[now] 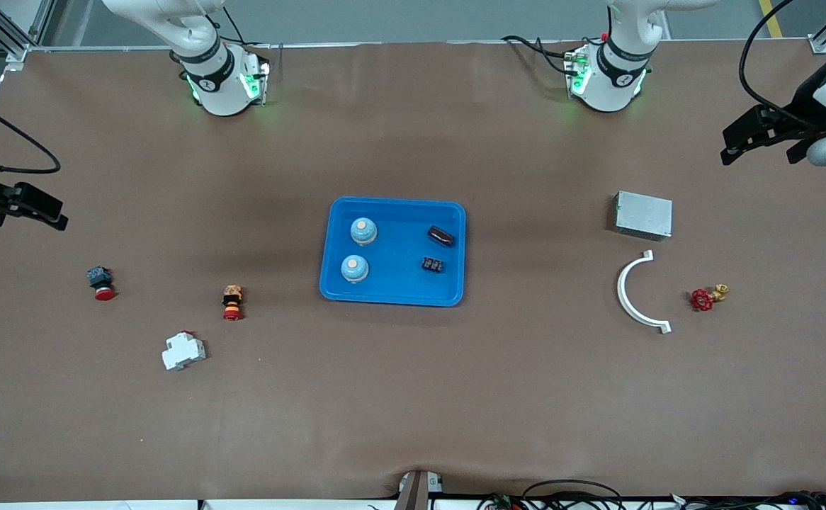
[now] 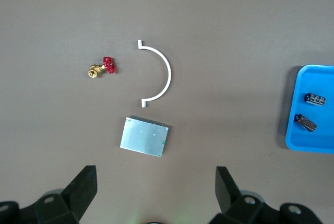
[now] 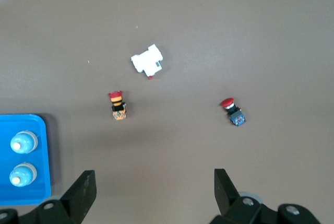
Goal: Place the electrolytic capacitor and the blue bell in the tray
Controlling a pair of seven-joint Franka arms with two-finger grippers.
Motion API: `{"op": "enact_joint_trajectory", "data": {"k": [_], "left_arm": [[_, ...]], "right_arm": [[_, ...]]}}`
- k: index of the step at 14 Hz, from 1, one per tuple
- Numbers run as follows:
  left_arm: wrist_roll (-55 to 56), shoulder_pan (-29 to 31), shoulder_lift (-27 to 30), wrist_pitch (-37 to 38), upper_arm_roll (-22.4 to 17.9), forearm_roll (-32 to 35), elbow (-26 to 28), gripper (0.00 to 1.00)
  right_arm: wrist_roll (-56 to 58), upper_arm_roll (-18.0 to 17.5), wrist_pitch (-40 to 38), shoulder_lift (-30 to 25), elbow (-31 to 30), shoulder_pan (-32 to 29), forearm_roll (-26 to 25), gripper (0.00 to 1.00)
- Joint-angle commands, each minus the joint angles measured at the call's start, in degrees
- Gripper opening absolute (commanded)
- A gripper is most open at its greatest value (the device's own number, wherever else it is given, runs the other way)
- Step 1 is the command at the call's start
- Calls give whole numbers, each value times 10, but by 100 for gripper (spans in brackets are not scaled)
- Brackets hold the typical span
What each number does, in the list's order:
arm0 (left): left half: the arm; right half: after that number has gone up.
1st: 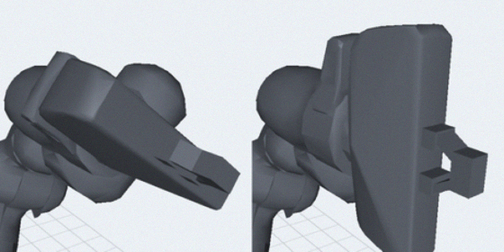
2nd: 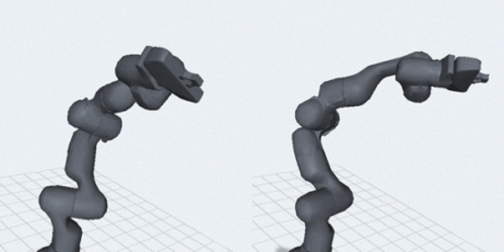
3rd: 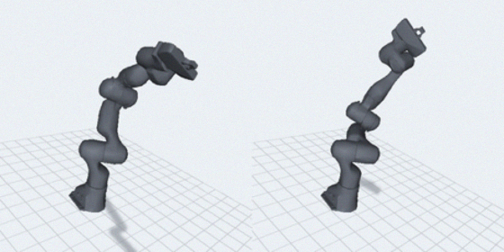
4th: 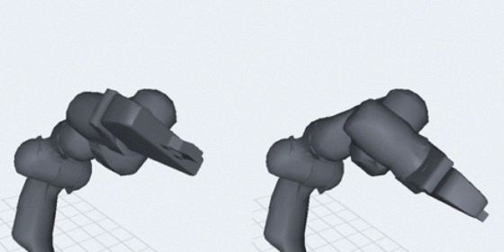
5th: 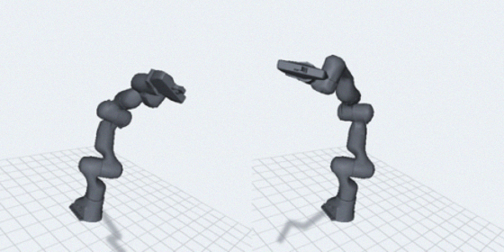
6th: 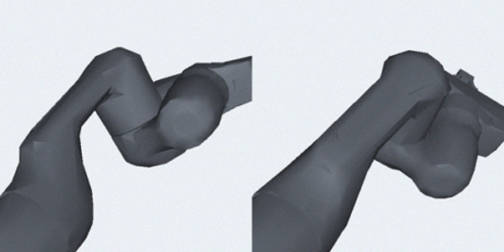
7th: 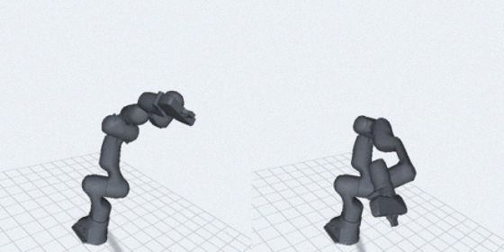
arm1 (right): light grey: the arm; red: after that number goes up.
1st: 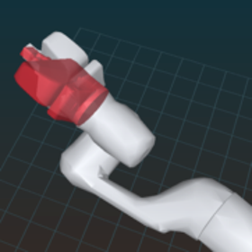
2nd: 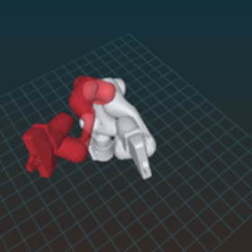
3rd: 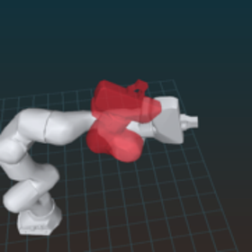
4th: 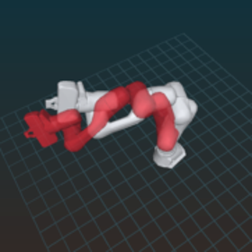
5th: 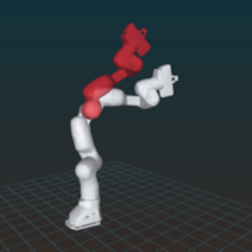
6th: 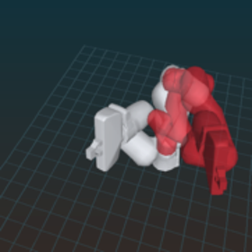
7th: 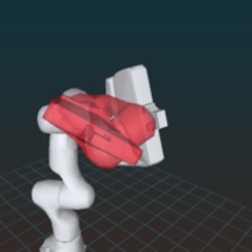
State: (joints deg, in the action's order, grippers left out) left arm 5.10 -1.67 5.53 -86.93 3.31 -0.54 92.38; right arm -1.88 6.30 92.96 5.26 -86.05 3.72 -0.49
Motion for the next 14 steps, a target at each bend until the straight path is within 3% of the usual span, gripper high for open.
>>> {"op": "enact_joint_trajectory", "data": {"k": [1, 5, 6, 8, 9, 14], "left_arm": [[-31, 2, -11, 13, -1, -3, -18, 100], [-32, 2, -11, 13, -2, -3, -18, 100], [-31, 2, -11, 13, -3, -3, -18, 100], [-29, 2, -11, 13, -4, -3, -17, 100], [-29, 3, -13, 13, -5, -3, -17, 100], [-30, 2, -11, 21, -4, 11, -25, 100]], "right_arm": [[1, -11, -4, 12, 12, -7, 8, 100], [6, -17, -31, 14, 15, -15, 9, 100], [5, -33, -37, 13, 16, -32, 9, 100], [6, -102, -71, 12, 32, -98, 8, 100], [6, -116, -81, 12, 41, -107, 8, 100], [0, -115, -81, 12, 43, -95, 5, 100]]}}
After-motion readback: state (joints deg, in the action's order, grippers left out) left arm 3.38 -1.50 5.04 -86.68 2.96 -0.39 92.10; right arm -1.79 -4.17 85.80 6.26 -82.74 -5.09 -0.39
